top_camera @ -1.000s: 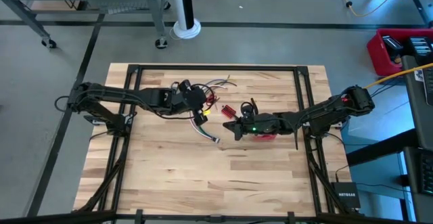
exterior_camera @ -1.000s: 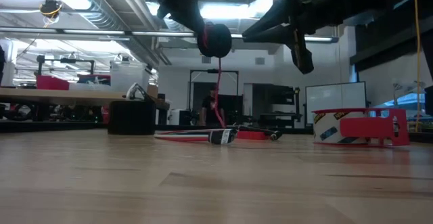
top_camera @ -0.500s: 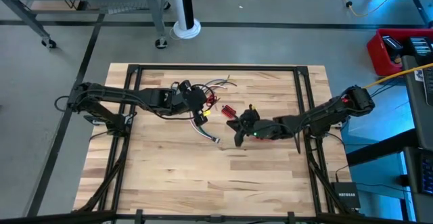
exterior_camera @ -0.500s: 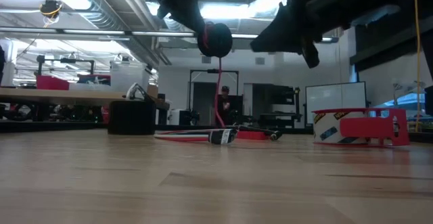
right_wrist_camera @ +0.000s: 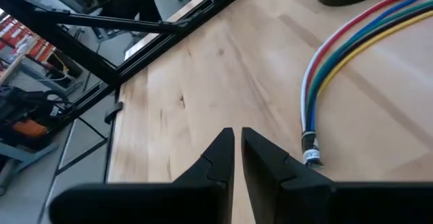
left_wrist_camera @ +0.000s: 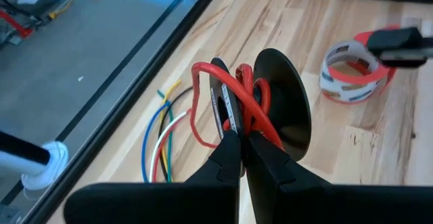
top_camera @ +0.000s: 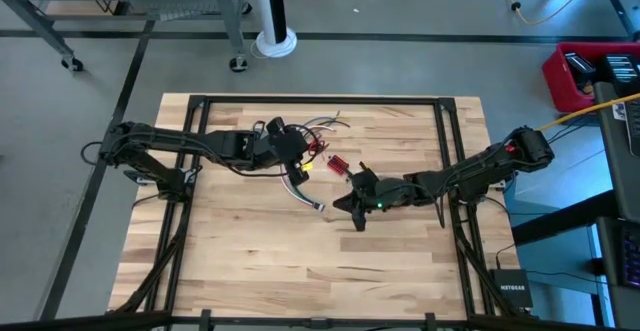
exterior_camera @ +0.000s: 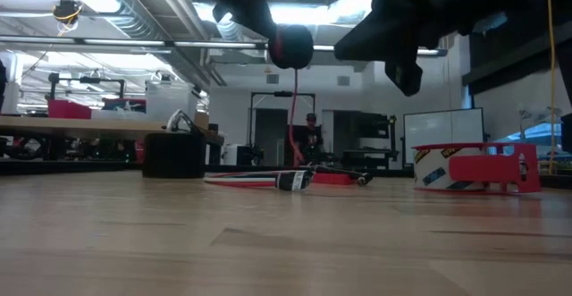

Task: Coil cords
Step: Coil the red wire onto the spool

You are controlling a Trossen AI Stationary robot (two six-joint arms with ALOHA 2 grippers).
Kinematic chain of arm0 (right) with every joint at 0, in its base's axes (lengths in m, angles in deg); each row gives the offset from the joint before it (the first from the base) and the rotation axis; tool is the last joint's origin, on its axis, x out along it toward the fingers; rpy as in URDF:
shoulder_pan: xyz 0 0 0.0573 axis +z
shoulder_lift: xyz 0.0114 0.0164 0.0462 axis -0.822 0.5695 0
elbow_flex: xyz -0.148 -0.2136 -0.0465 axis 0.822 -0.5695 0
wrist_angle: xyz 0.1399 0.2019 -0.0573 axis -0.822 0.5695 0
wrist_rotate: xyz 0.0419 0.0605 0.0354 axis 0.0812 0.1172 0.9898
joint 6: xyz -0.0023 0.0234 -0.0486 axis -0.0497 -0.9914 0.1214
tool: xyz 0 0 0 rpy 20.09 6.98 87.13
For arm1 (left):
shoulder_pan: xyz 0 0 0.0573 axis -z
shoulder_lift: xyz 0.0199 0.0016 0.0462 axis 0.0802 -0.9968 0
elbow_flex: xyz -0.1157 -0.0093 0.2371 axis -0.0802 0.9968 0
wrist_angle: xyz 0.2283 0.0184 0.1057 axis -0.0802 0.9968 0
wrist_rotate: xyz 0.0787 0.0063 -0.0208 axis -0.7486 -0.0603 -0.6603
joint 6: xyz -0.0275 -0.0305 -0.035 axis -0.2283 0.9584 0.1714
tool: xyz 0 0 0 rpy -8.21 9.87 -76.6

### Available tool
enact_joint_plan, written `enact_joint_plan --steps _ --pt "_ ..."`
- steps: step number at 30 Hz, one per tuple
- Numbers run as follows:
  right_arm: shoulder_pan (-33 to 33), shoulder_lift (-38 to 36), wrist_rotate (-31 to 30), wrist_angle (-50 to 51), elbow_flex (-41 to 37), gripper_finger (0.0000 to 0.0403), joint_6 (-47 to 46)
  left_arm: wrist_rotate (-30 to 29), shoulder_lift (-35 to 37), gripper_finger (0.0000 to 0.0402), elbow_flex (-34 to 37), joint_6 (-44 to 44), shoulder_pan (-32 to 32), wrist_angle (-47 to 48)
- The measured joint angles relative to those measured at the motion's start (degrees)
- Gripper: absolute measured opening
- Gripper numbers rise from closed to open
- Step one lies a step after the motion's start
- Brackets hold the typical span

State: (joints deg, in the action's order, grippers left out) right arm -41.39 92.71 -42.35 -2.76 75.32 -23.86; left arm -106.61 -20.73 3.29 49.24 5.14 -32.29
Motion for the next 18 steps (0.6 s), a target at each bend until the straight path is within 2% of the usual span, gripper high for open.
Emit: enact_joint_plan --steps 6,12,18 --pt "0.0 0.0 0.9 0.1 0.0 0.0033 -3.2 0.3 0.0 0.0 0.0 -0.6 0.0 -0.6" --pt "0.0 0.0 0.9 0.7 0.0 0.0033 -5.2 3.9 0.0 0.0 0.0 -2.1 0.0 -0.6" --pt "0.0 0.0 -5.2 5.7 0.0 0.0033 -4.2 5.2 0.0 0.0 0.0 -1.7 0.0 -0.7"
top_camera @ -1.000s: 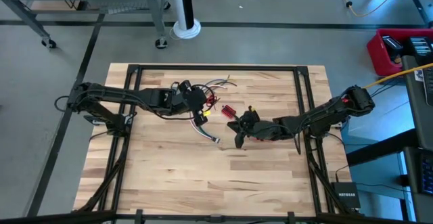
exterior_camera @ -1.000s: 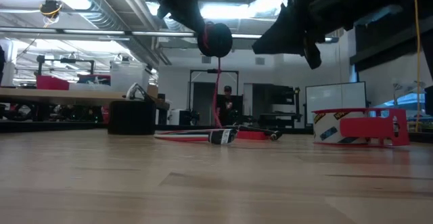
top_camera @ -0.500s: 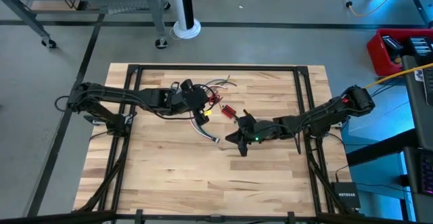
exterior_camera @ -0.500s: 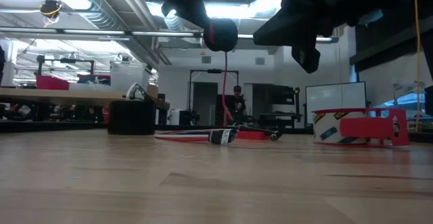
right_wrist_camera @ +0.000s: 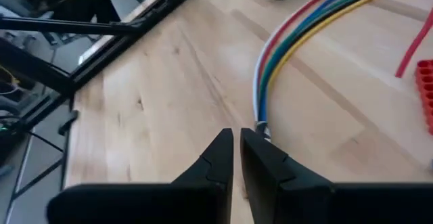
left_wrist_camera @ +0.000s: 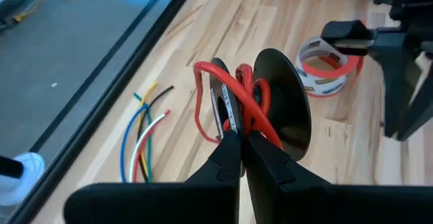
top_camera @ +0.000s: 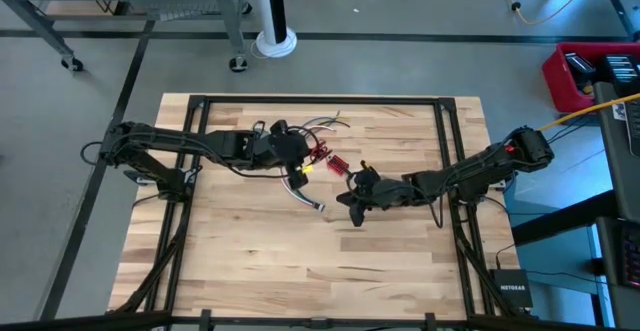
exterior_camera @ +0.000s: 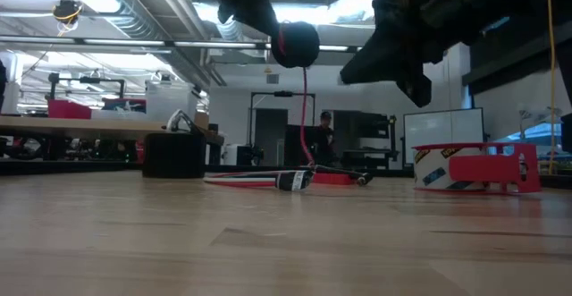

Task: Coil cords
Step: Coil the red wire onto the spool

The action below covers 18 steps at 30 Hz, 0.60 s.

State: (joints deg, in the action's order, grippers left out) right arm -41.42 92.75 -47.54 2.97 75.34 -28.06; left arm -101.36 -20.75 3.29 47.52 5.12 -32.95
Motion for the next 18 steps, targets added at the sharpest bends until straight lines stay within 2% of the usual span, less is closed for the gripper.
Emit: enact_joint_plan --steps 10,18 --pt "-0.8 0.0 -2.2 5.8 0.0 0.0033 0.6 0.0 0.0 0.0 0.0 8.2 0.0 -2.6" --pt "-1.3 0.0 1.6 5.8 0.0 0.0033 -2.4 -0.1 0.0 0.0 0.0 10.4 0.0 -5.7"
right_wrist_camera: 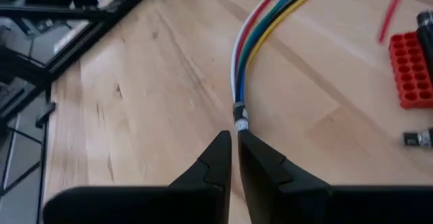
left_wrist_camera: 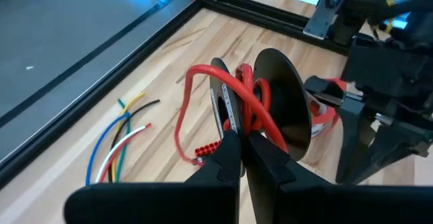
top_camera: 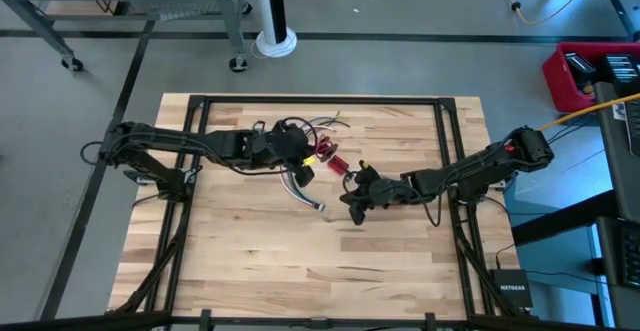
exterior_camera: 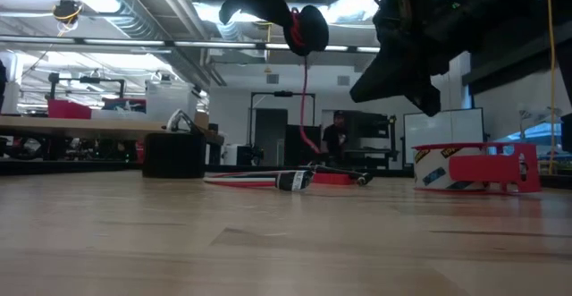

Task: Coil cords
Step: Coil the red wire onto the spool

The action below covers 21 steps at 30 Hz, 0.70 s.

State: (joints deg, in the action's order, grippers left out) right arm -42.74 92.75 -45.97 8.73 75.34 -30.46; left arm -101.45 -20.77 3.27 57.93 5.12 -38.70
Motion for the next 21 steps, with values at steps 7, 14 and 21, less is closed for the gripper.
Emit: enact_joint_plan --steps 7,14,21 --pt "-1.0 0.0 4.0 -0.5 0.0 0.0033 0.0 0.0 0.0 0.0 0.0 0.6 0.0 0.2" --pt "-1.1 0.0 5.0 -0.5 0.0 0.0033 -0.6 0.0 0.0 0.0 0.0 -0.3 0.0 0.9" --pt "-1.1 -0.4 8.1 1.7 0.0 0.0033 -4.7 0.0 0.0 0.0 0.0 -0.7 0.0 0.9"
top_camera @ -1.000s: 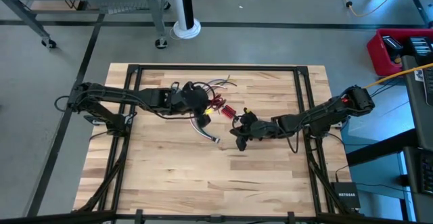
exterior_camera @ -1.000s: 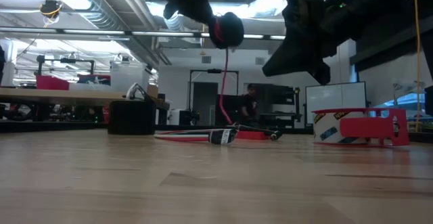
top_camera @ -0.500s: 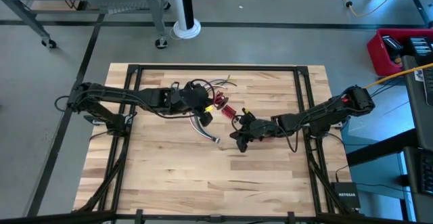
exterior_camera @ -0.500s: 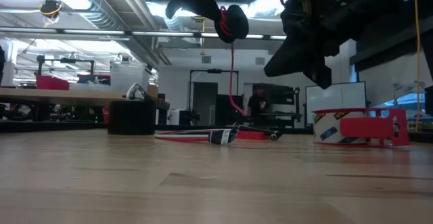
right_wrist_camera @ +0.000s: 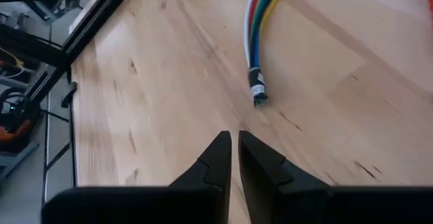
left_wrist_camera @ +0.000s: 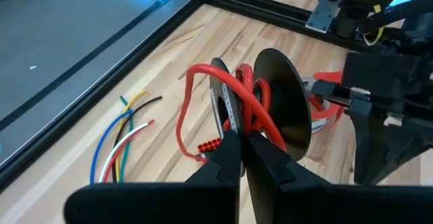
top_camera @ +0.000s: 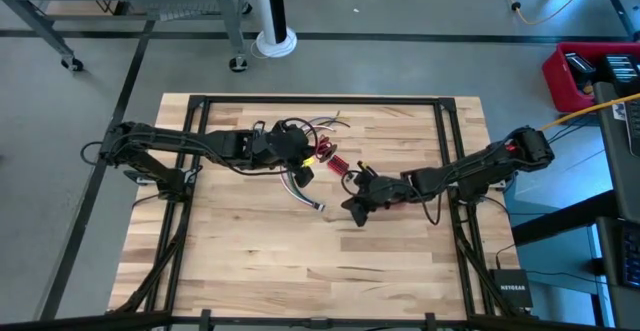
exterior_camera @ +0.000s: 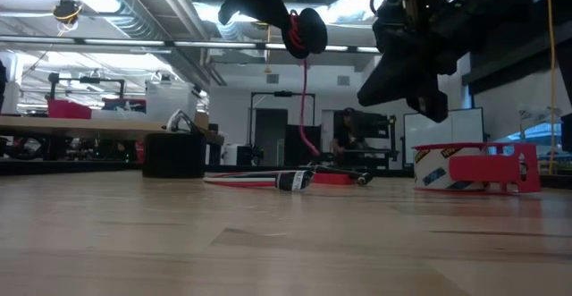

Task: Coil cords
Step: Coil the red wire onto the spool

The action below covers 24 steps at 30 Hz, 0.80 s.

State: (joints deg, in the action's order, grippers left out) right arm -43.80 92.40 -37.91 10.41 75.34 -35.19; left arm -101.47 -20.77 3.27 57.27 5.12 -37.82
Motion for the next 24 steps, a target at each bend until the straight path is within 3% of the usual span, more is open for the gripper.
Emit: enact_joint_plan --steps 12,20,24 --pt "0.1 -1.5 -1.9 1.3 0.0 0.0033 0.2 0.0 0.0 0.0 0.0 0.0 -0.1 -0.3" --pt "0.1 -1.4 -16.0 8.4 0.0 0.0033 -5.8 0.0 0.0 0.0 0.0 -1.5 -0.1 -0.8" --pt "0.1 -1.5 -14.7 6.5 0.0 0.0033 -10.6 0.0 0.0 0.0 0.0 -2.9 -0.1 -1.1"
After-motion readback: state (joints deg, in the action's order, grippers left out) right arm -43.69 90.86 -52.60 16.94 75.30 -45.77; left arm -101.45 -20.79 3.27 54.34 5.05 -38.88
